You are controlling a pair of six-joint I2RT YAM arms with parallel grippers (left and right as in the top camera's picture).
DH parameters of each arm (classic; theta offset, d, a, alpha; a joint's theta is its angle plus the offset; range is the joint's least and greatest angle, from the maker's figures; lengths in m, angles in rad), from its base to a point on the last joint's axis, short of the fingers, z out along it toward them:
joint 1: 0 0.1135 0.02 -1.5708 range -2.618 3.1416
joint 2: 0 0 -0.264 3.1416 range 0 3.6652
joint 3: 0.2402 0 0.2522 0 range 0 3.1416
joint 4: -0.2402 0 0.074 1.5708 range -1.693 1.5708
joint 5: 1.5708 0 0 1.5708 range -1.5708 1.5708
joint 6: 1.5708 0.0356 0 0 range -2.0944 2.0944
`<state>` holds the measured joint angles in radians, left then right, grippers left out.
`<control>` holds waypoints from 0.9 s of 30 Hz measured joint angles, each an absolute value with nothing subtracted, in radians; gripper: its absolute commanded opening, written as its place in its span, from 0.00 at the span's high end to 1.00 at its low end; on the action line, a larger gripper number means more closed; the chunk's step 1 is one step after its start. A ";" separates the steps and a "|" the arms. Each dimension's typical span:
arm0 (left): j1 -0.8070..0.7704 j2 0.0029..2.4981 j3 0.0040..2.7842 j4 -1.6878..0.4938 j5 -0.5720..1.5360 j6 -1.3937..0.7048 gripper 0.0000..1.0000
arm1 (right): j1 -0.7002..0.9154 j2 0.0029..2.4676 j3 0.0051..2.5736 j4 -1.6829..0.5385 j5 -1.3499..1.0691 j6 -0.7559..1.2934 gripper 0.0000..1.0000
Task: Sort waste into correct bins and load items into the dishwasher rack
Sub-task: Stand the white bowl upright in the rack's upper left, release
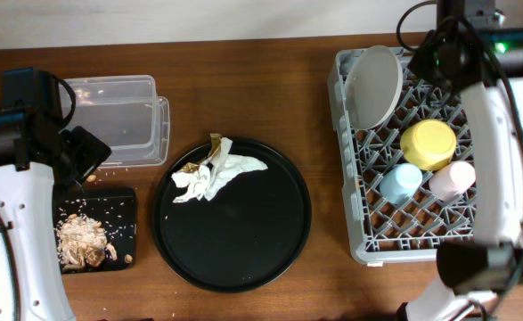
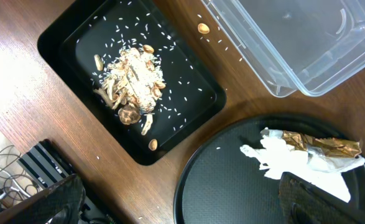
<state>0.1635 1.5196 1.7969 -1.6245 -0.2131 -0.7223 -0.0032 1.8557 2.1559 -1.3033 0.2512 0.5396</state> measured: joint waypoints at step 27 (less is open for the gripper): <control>0.163 1.520 1.797 -1.625 -0.213 -0.722 0.01 | -0.078 1.776 2.150 -1.350 -0.097 0.366 0.76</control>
<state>0.1635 1.5196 1.7969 -1.6245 -0.2131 -0.7223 -0.0776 1.7760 2.1502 -1.3499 -0.0971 0.3664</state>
